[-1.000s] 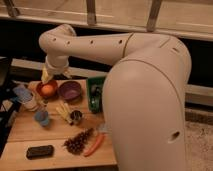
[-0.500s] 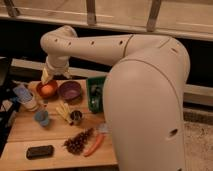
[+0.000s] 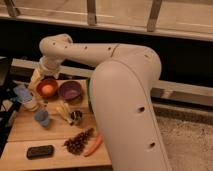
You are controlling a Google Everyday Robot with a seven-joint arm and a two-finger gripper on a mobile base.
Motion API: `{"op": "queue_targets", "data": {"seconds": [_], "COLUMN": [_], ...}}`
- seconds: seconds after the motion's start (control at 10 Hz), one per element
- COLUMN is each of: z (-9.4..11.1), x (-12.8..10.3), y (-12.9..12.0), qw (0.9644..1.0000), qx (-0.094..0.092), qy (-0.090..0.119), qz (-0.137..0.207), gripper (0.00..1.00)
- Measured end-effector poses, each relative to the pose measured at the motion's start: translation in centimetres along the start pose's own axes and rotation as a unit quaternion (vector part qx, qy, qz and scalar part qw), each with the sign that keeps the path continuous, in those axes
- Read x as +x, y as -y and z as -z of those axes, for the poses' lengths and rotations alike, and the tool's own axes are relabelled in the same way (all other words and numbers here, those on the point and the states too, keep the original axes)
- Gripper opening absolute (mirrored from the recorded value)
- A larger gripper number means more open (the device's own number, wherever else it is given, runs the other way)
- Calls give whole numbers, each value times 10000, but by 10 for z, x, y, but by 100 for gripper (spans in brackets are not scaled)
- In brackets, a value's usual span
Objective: Place sponge in metal cup
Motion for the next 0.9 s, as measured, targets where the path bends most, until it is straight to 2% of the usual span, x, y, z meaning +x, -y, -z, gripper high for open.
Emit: {"op": "queue_targets", "data": {"seconds": [0.2,0.3,0.7,0.9], "z": [-22,-28,-28,-32], "x": [-4,-3,-3,-3], "y": [-11,-20,-22,-18], "qw": [9994,9991,9991,9991], "qx": [-330,-397,-389,-319], "qy": [104,81,79,216], "qz": [78,139,158,152], "gripper": [74,74,74,74]}}
